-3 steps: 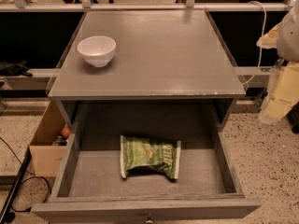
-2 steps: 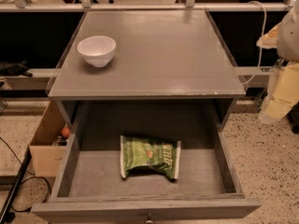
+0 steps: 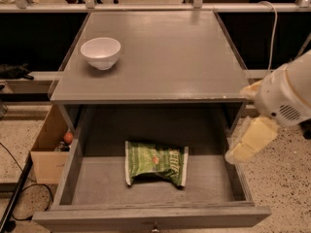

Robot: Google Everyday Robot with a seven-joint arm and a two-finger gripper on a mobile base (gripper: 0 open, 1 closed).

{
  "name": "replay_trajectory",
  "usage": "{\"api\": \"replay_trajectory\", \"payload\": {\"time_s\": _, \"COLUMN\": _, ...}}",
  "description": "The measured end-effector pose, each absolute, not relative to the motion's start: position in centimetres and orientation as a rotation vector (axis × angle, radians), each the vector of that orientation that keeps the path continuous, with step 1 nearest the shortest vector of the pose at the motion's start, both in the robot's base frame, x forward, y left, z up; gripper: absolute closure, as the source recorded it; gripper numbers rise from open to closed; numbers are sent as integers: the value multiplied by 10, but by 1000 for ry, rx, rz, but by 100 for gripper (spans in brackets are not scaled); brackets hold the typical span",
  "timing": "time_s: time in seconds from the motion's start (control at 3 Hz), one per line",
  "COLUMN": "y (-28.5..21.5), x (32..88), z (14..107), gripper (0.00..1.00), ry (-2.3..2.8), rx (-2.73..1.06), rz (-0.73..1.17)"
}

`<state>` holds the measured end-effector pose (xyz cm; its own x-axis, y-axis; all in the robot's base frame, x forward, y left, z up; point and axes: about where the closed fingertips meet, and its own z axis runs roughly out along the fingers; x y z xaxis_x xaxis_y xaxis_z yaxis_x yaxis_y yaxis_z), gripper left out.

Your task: Pick green jalapeno chip bag from top drawer and place on counter

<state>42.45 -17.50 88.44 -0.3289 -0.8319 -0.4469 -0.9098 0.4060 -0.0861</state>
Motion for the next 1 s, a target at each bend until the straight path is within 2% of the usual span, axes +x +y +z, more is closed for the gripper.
{"api": "replay_trajectory", "payload": {"time_s": 0.33, "y": -157, "x": 423, "z": 841, "gripper": 0, "ry": 2250, "rx": -1407, "rz": 398}}
{"api": "replay_trajectory", "payload": {"time_s": 1.0, "y": -154, "x": 428, "z": 829, "gripper": 0, "ry": 2266, "rx": -1343, "rz": 411}}
